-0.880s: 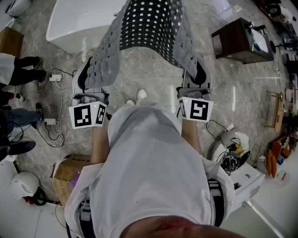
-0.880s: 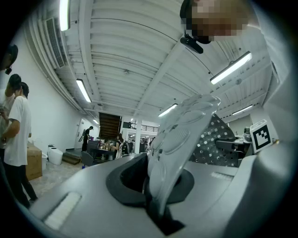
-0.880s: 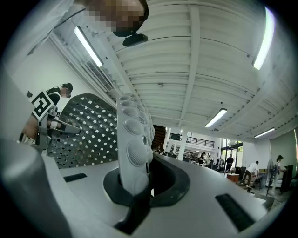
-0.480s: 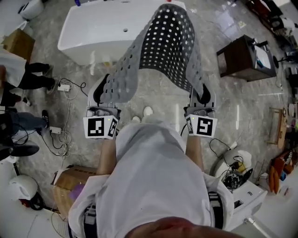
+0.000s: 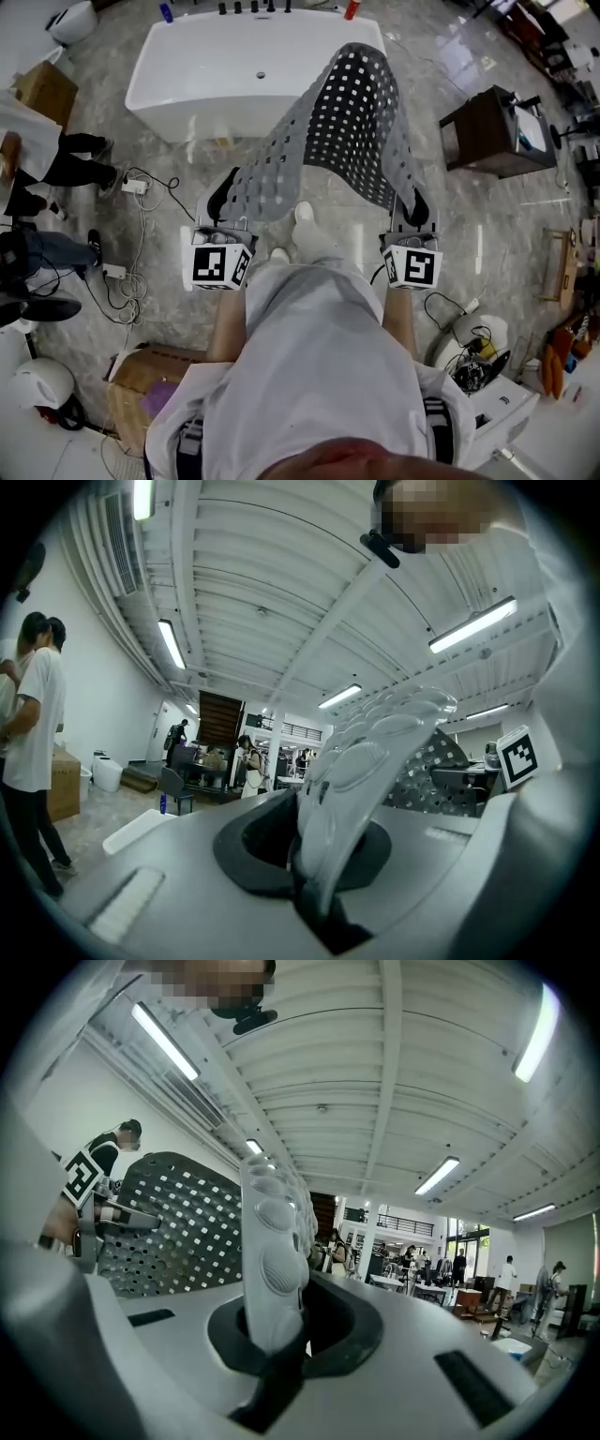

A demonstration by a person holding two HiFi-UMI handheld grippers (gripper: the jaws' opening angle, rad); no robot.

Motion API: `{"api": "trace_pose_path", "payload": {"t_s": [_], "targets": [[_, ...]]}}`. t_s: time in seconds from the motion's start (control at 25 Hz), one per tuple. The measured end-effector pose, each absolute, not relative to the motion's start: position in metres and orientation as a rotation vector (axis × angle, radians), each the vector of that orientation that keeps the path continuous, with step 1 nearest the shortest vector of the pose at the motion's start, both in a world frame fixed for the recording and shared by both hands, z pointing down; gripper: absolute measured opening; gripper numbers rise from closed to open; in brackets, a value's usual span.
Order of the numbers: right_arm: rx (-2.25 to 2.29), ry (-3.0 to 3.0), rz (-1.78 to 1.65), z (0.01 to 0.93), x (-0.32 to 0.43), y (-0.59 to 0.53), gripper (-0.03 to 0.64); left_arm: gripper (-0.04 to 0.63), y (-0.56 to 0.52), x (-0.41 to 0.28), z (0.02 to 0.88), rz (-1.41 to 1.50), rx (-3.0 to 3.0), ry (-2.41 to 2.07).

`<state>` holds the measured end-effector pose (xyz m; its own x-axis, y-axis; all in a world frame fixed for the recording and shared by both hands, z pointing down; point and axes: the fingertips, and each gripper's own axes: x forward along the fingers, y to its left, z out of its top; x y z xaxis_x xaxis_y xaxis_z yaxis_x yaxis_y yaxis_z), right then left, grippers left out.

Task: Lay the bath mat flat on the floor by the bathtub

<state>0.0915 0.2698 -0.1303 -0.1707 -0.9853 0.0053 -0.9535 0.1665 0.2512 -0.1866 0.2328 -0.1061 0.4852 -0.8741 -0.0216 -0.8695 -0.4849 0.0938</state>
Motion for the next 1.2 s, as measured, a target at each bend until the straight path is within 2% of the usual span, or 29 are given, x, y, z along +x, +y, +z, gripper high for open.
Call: {"api": "trace_pose_path", "payload": {"t_s": [0.32, 0.64, 1.0, 1.2], "targets": [[1.850, -2.301, -0.243, -0.116, 0.095, 0.241, 0.020, 0.017, 0.214, -0.197, -0.085, -0.093, 2.559, -1.608], [1.783, -2.320, -0.048, -0.060, 0.124, 0.173, 0.020, 0.017, 0.158, -0.168, -0.043, 0.047, 2.526, -1.563], [1.569, -2.270, 0.258, 0.089, 0.140, 0.076, 0.020, 0.014, 0.081, -0.109, 0.094, 0.430, 2.381, -1.433], [1.454, -2.256, 0.386, 0.202, 0.148, 0.025, 0.021, 0.015, 0.036, -0.086, 0.203, 0.464, 2.282, -1.313]]}}
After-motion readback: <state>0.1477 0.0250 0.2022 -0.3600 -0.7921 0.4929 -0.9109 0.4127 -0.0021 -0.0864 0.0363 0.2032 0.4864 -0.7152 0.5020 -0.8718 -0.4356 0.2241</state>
